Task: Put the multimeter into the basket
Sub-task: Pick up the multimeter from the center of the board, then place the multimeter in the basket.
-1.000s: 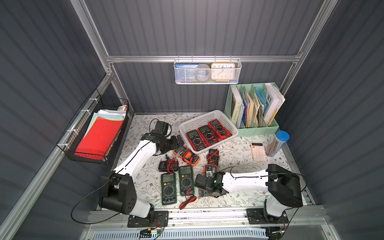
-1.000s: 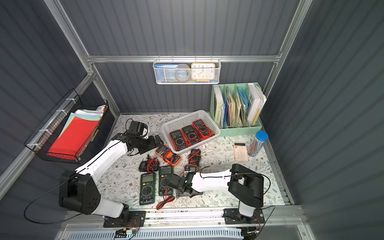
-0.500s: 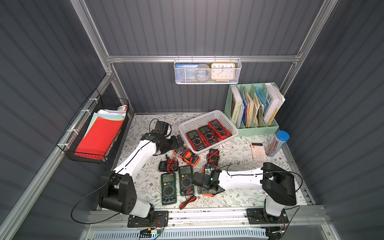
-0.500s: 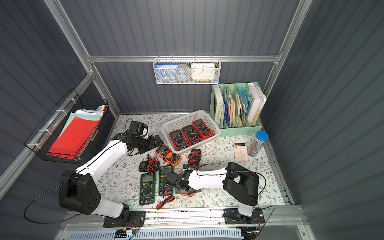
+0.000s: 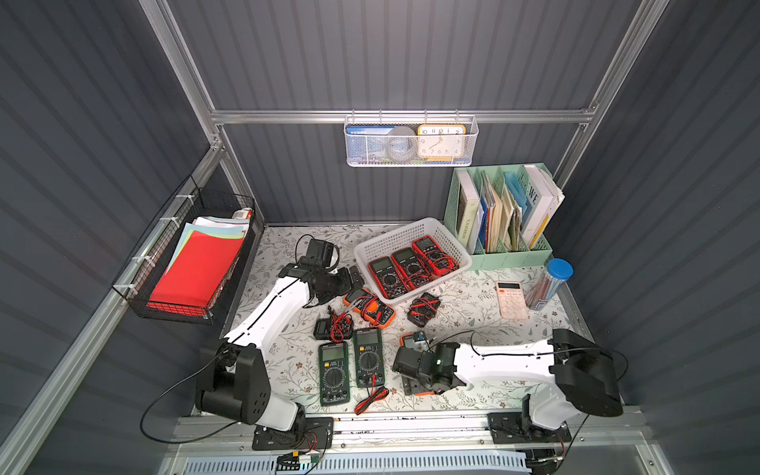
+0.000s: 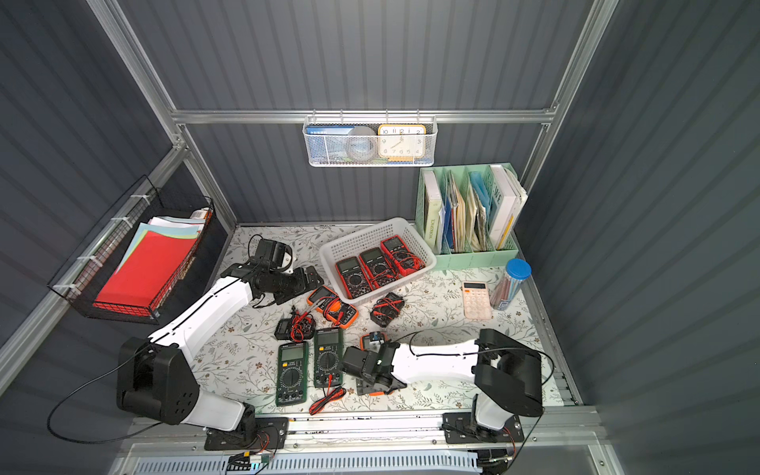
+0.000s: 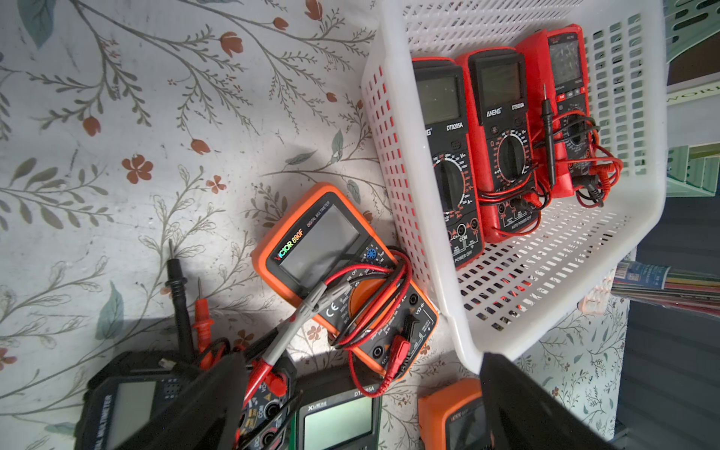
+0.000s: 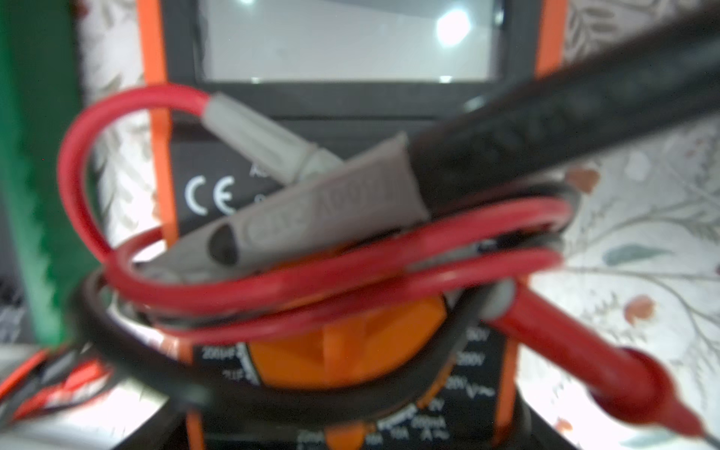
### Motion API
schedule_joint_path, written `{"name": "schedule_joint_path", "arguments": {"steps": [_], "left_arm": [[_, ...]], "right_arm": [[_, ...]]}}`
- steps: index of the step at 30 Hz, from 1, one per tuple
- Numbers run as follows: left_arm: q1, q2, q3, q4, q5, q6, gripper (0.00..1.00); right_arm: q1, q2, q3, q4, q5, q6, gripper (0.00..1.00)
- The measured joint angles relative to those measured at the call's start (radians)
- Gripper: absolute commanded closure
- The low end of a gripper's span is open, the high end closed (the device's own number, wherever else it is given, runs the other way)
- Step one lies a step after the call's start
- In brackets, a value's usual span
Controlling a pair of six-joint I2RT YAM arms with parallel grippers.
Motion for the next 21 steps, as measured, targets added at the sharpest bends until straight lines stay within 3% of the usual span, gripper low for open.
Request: {"name": "schedule_joint_path", "arguments": {"steps": [6,13,21], "left_arm": [[0.000,0.000,0.021,0.000,0.005,-0.002,0.01],[0.000,0.008,0.055,0.000,0.021,-0.002,0.01],[-0.017,0.044,0.124,-0.003,0.044,0.006,0.01]], "right_arm": [[0.011,-0.183,-0.006,-0.055,-0.032,-0.031,0.43],[-0.014,-0.341,0.008,-0.140,0.029,-0.083,0.43],[-0.322,-0.345,0.193,-0.160,0.048,-0.284,0.43]]}}
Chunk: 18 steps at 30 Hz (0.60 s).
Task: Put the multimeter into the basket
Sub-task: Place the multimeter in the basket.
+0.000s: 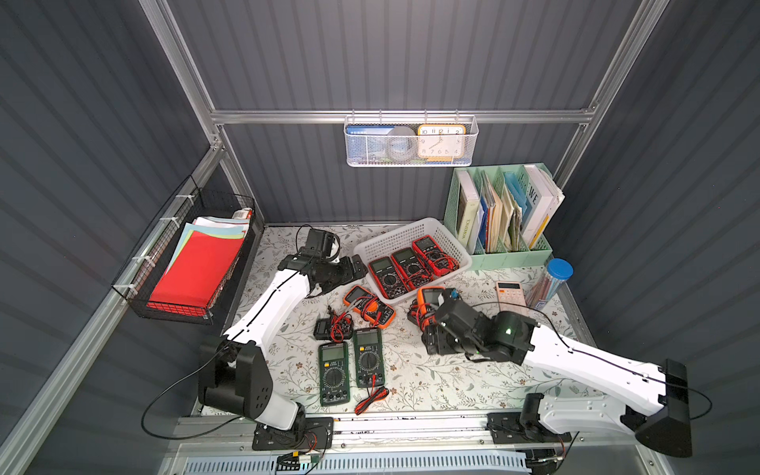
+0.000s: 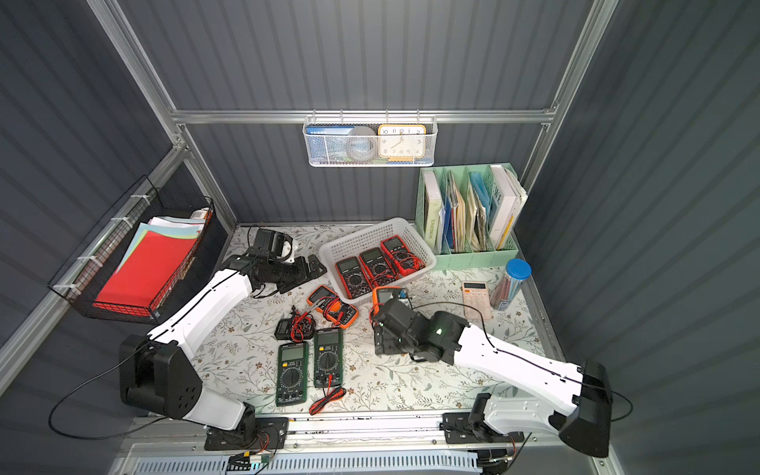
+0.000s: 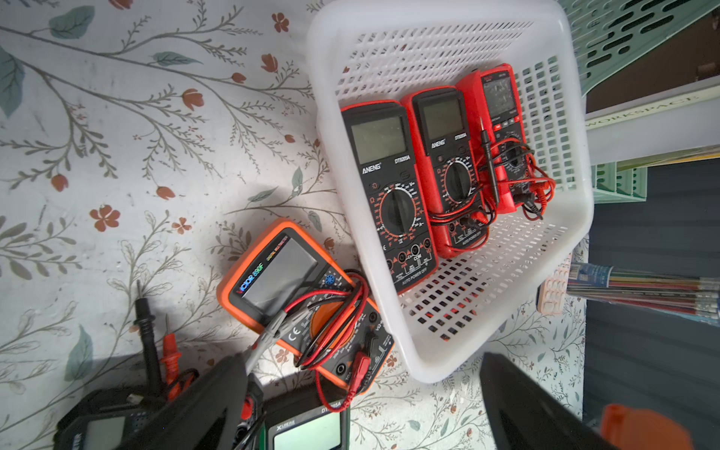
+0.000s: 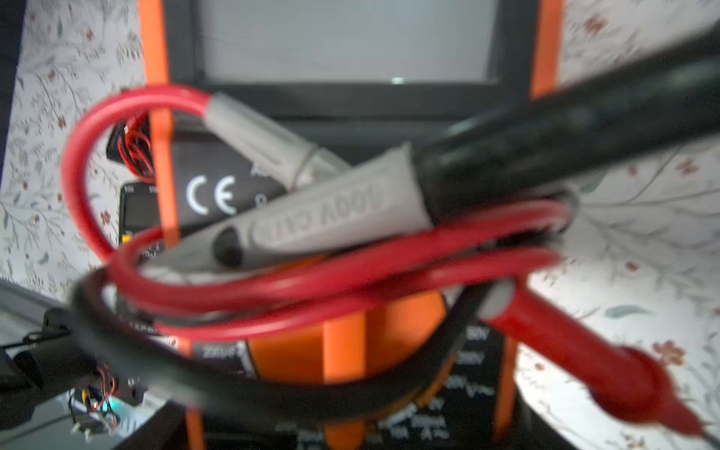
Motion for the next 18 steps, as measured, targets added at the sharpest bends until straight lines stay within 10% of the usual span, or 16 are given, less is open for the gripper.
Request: {"name": "schedule_joint_path", "arguments": {"steps": [18], "left_arm": [[-0.100,0.095,0.159,-0.055,-0.039,0.058,0.01]], "right_arm": [[-0.470,0.614,0.614,0.025,-0.155,-0.483,0.44]]}}
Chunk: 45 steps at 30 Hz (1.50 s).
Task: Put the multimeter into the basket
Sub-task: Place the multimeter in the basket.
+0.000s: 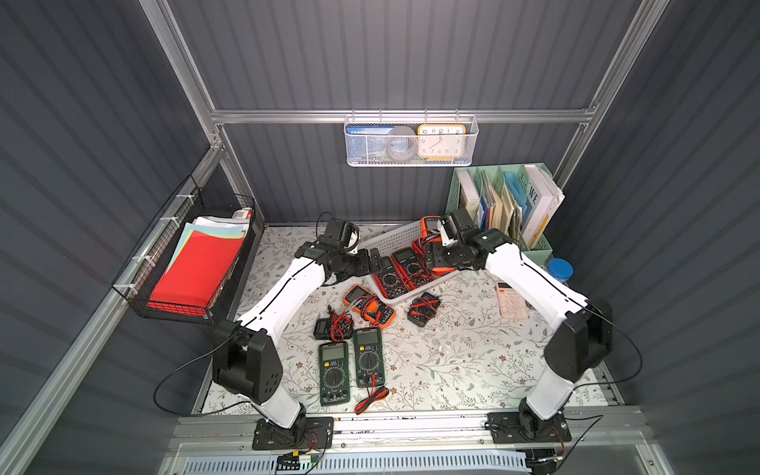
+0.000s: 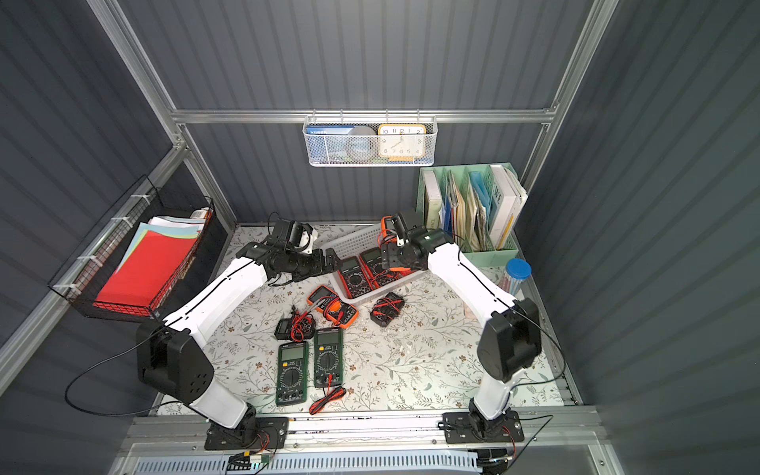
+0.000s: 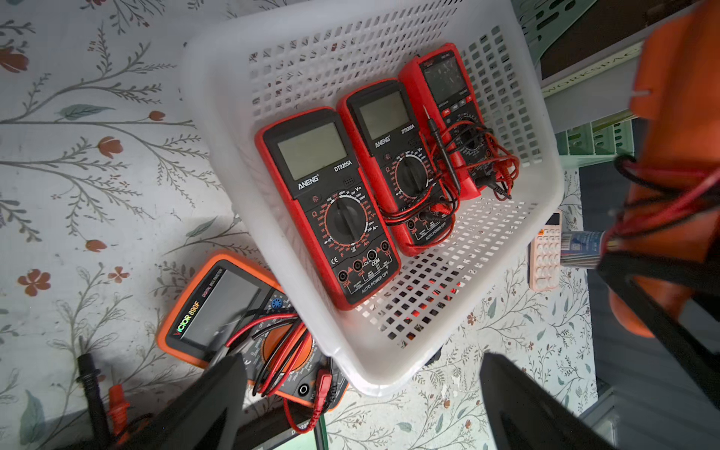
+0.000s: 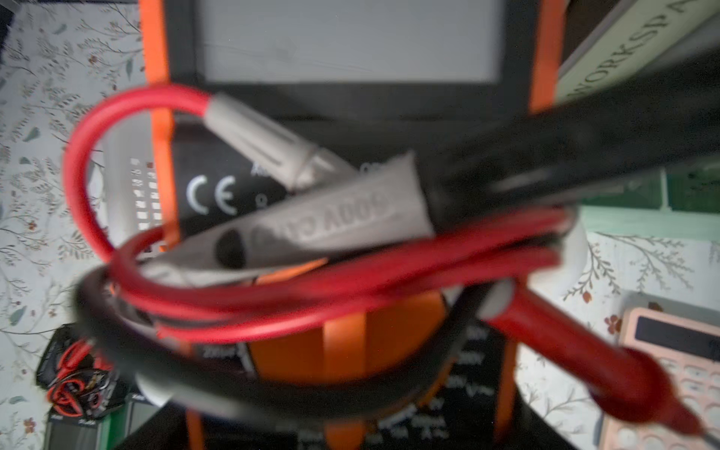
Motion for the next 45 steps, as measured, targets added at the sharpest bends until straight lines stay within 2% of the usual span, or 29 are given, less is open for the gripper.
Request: {"name": "schedule_joint_path", "arguments": {"steps": [8,16,26,29,33,45], "left_arm": [[0.000,0.011,0.002,-0.016,-0.018,0.007,0.01],[0.000,0.021,0.019,-0.018,-0.021,0.007,0.01],[0.000,0.029,0.020,-0.018,-0.022,0.007,0.01],[0.000,0.029,0.020,-0.018,-0.021,0.006,0.01],[0.000,0.029,0.020,-0.018,-0.022,0.006,0.01],[0.000,0.029,0.020,-0.018,-0.021,0.006,0.01]], "right_arm": [[-0.053,0.232,0.222,-0.070,-0.026,-0.154,0.43],[-0.080,0.387,0.352,-0.124,-0.003,-0.237,0.43],[-0.095,0.445,0.386,-0.177,0.043,-0.291,0.37],[-0.103,0.449,0.394,-0.185,0.051,-0.298,0.29],[-0.115,0.462,0.412,-0.191,0.074,-0.303,0.03],[-0.123,0.470,0.457,-0.173,0.124,-0.301,0.01]]}}
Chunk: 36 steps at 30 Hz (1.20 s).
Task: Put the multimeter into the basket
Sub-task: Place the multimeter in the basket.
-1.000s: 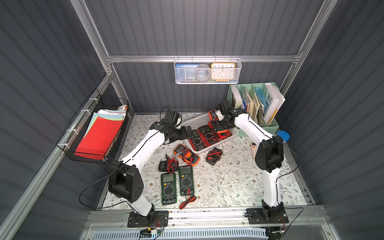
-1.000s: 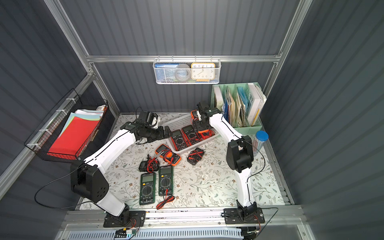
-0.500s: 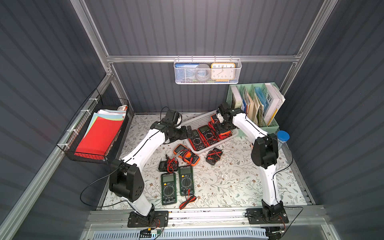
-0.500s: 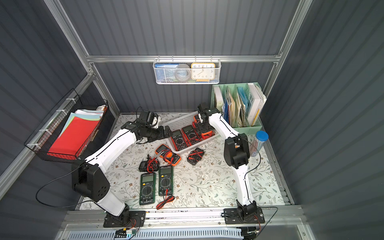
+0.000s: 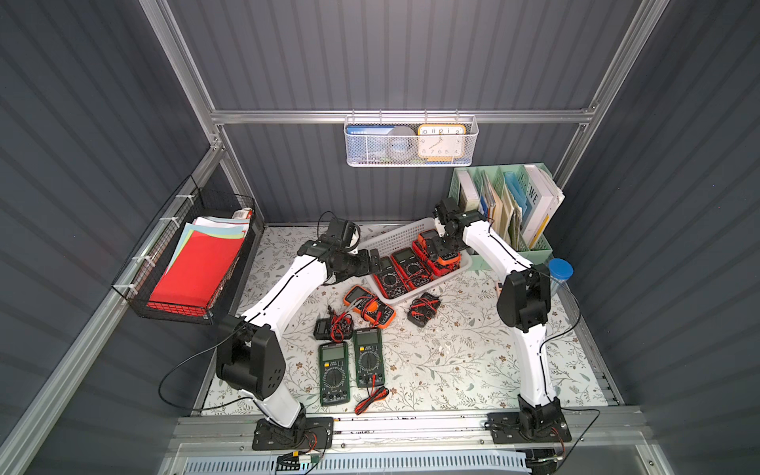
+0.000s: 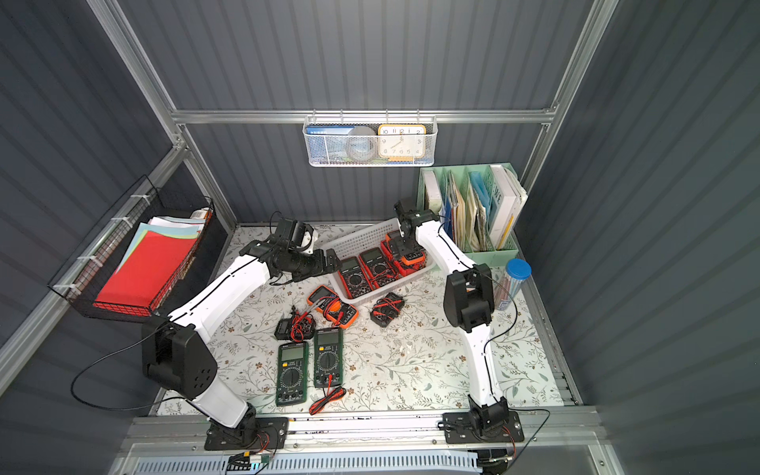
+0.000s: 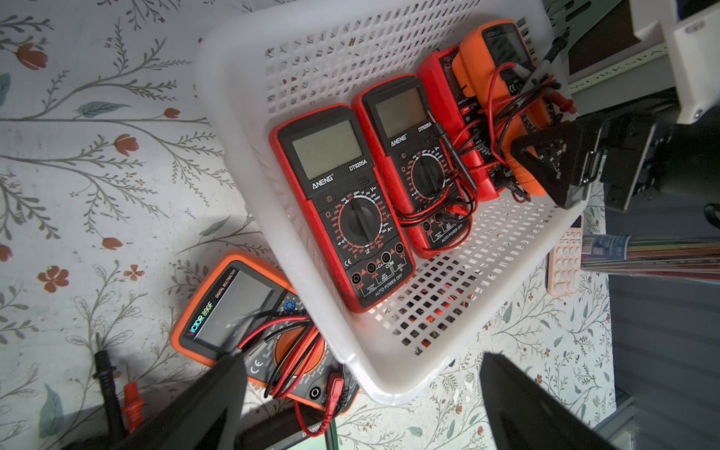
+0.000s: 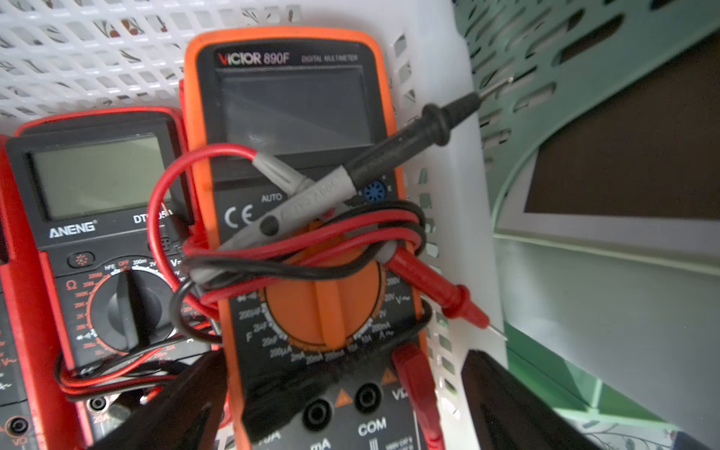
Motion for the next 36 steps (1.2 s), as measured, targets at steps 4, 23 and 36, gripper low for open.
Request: {"name": "schedule_joint_path", "arguments": {"steps": [4,23,36], "left_arm": [[0.000,0.000,0.000,0.001,-0.001,0.000,0.01],[0.105,-0.078,-0.103,-0.032,-0.107,-0.077,0.01],[0.302,-0.159,-0.212,-0.050,-0.093,-0.089,0.01]], "right_arm": [[0.000,-0.012,-0.004,0.000,-0.010,0.018,0.01],[0.336,-0.538,-0.522,0.220,-0.066,0.263,0.01],[0.787,-0.541,-0.756,0.249,0.098,0.724,0.01]]}}
